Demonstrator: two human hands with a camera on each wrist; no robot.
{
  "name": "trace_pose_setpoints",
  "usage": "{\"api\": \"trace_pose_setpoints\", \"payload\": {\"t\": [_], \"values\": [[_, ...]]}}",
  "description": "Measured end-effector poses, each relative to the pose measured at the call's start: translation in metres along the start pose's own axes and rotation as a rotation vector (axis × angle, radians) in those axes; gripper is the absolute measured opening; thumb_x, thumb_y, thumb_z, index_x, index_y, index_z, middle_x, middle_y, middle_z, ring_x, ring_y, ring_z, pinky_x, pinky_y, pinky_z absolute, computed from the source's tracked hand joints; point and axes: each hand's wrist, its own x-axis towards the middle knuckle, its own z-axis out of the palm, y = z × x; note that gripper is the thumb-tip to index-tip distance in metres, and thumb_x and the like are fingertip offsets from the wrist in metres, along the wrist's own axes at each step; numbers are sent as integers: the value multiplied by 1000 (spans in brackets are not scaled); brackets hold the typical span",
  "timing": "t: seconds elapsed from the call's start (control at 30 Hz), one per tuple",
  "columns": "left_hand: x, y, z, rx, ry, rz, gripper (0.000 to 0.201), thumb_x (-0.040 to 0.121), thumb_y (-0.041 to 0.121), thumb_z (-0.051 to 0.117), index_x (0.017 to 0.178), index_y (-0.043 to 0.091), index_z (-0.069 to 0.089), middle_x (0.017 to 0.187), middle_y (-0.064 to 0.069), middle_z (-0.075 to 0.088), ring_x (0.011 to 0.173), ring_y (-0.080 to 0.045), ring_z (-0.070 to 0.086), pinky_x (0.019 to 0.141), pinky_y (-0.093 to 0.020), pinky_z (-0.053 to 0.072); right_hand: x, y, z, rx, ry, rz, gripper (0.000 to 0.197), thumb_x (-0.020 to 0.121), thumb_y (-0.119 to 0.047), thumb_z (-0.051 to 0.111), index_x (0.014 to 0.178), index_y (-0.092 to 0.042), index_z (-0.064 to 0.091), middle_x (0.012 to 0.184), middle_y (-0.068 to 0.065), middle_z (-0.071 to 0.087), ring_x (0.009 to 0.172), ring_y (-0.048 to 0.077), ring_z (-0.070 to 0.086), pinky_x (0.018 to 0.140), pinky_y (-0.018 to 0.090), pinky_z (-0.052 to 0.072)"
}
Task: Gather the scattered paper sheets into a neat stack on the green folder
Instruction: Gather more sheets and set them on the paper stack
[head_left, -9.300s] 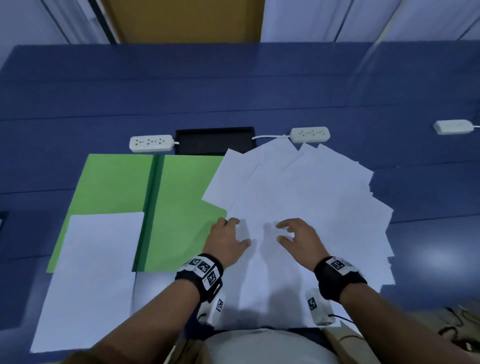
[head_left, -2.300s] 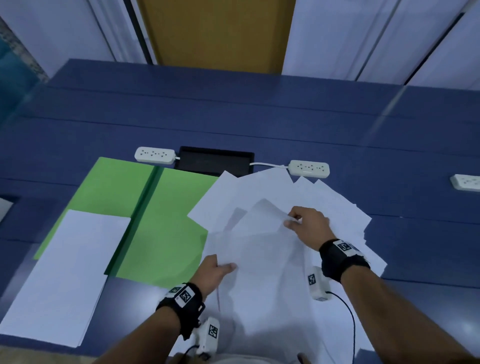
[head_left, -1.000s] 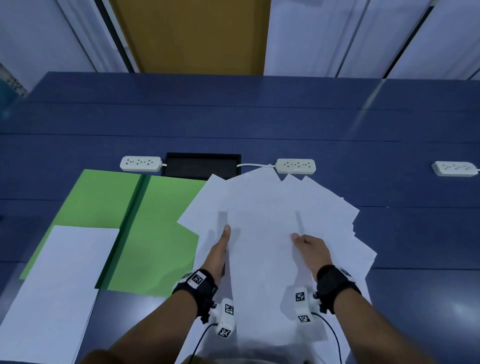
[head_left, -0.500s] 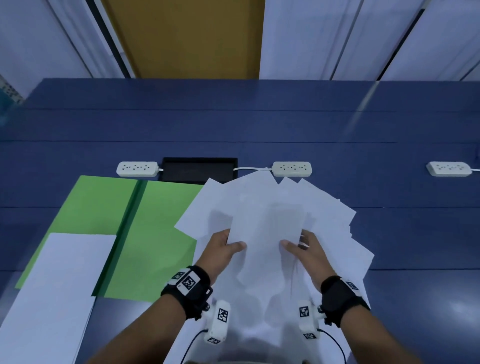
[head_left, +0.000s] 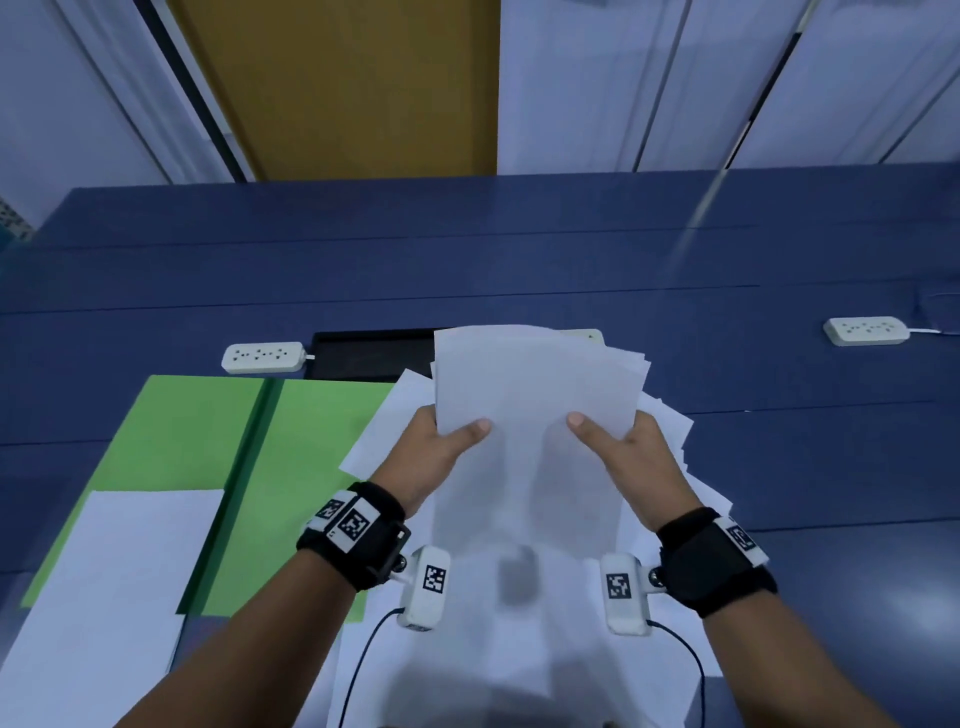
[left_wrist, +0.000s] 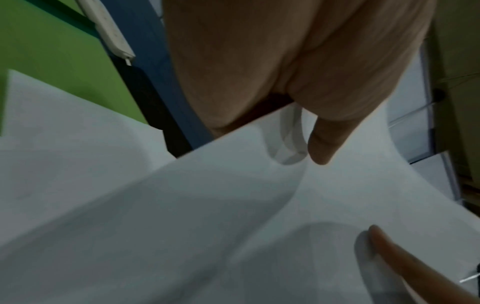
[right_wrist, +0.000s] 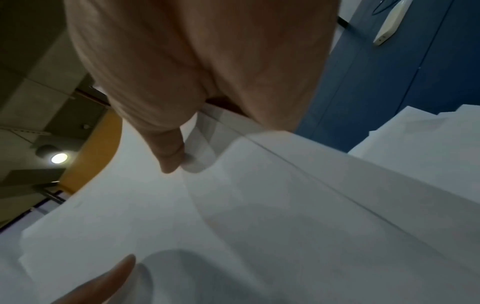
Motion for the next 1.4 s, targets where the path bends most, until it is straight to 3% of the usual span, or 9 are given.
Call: {"api": "trace_pose_setpoints", "payload": {"t": [0.17, 0.43, 0.6, 0.77, 0.93, 1.07, 1.23, 1.3, 1.4], "values": [[4, 7, 18, -8, 103, 82, 20, 96, 11, 72, 117, 11, 73, 112, -7, 79, 103, -25, 76, 87, -38, 62, -3, 0, 5, 143, 103, -89, 22, 97, -18, 75, 119, -15, 75, 113, -1, 80, 106, 15, 76, 84, 26, 59], [12, -3, 14, 81, 158, 35, 19, 90, 6, 73, 108, 8, 74, 104, -8, 80, 96, -28, 76, 89, -45, 59, -3, 30, -5, 80, 168, -56, 25, 93, -19, 80, 118, -17, 76, 114, -2, 80, 110, 19, 75, 96, 40, 58], [7, -7, 7, 12, 168, 40, 41, 71, 15, 78, 111, 8, 72, 104, -11, 79, 97, -31, 76, 91, -48, 59, -3, 43, -6, 168, 195, -96, 36, 91, -19, 83, 124, -17, 68, 123, 2, 77, 116, 25, 72, 101, 51, 57], [6, -11, 13, 36, 147, 35, 40, 71, 13, 77, 110, 8, 74, 106, -11, 79, 100, -33, 75, 97, -55, 57, 3, 52, 11, 96, 151, -104, 28, 97, -10, 70, 122, -23, 69, 122, 2, 77, 116, 25, 72, 104, 57, 55], [2, -6, 6, -21, 150, 69, 38, 72, 11, 76, 109, 5, 74, 107, -16, 78, 101, -37, 74, 92, -48, 59, 0, 44, 3, 209, 276, -152, 33, 95, 6, 61, 115, -18, 70, 115, 9, 76, 108, 27, 71, 97, 47, 56], [0, -19, 0, -17, 211, 37, 49, 69, 18, 85, 115, 7, 72, 108, -11, 79, 102, -32, 75, 93, -47, 59, -4, 55, 7, 106, 206, -107, 52, 84, -10, 69, 130, -34, 59, 123, -4, 73, 118, 22, 68, 98, 42, 55], [-1, -27, 10, 28, 342, 8, 29, 66, 14, 75, 96, 13, 75, 92, -5, 81, 86, -24, 77, 86, -45, 62, 1, 60, 28, 5, 202, -9, 33, 85, -6, 52, 103, -29, 68, 99, 6, 75, 88, 29, 67, 83, 45, 57], [-1, -23, 15, 30, 347, 18, 22, 73, 3, 75, 91, 15, 74, 86, 0, 80, 79, -18, 76, 79, -38, 60, 0, 54, 34, 21, 263, -27, 24, 87, -6, 51, 95, -20, 69, 85, 5, 70, 75, 23, 57, 71, 37, 50], [1, -16, 15, 38, 336, 42, 26, 83, -7, 72, 91, 17, 73, 85, 3, 80, 79, -14, 75, 75, -31, 60, 1, 46, 30, 113, 339, -65, 26, 89, -3, 56, 101, -20, 72, 93, 3, 76, 81, 22, 66, 74, 36, 55]]}}
